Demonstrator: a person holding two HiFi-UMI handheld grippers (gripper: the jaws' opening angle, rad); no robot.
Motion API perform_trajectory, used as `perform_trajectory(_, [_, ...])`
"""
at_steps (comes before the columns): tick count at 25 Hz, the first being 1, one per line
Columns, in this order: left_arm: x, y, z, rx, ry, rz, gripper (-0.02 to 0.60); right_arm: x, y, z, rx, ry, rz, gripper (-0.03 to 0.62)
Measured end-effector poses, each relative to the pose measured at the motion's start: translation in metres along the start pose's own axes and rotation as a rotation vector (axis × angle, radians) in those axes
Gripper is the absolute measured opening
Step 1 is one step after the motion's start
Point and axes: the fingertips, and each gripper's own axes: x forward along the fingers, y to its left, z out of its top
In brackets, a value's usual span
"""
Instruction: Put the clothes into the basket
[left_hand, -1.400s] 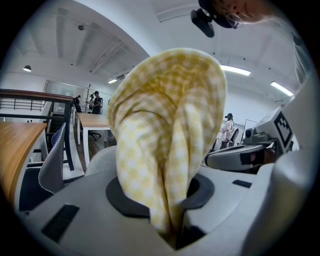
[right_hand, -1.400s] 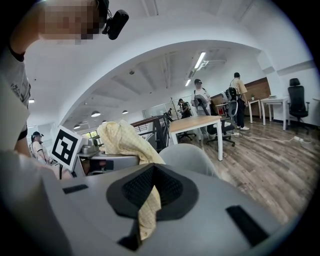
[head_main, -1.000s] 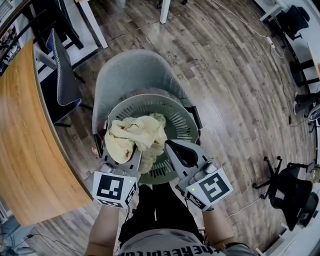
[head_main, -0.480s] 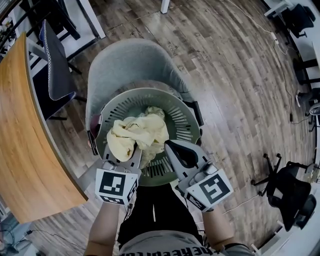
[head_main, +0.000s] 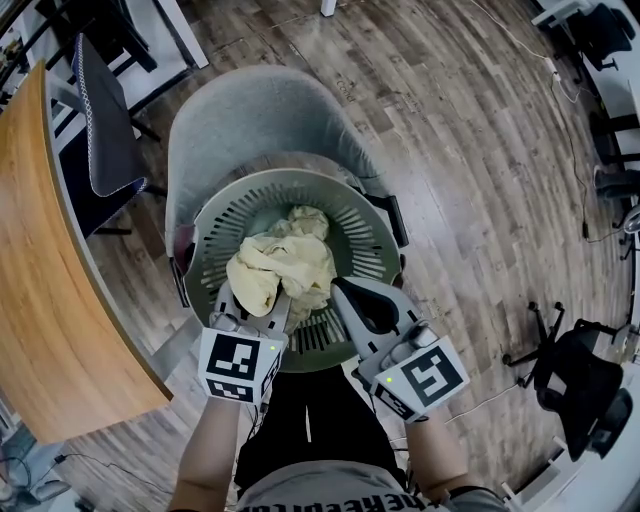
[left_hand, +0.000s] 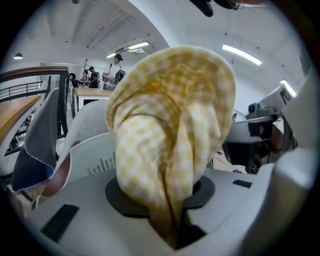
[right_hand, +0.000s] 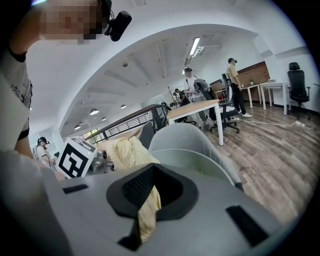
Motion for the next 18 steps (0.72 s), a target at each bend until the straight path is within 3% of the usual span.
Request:
perform_trajectory(11, [0.005, -0.004, -0.009, 0.033, 0.053, -0.003, 0.14, -0.004, -0.003, 0.0, 0.001, -0.007, -0.005, 0.009])
perform_trajectory(18, [0.006, -0.008, -0.015, 0.034, 0.09, -0.013, 0.202, -0.01, -0.006, -0.001, 0.005, -0.009, -0.01, 0.009])
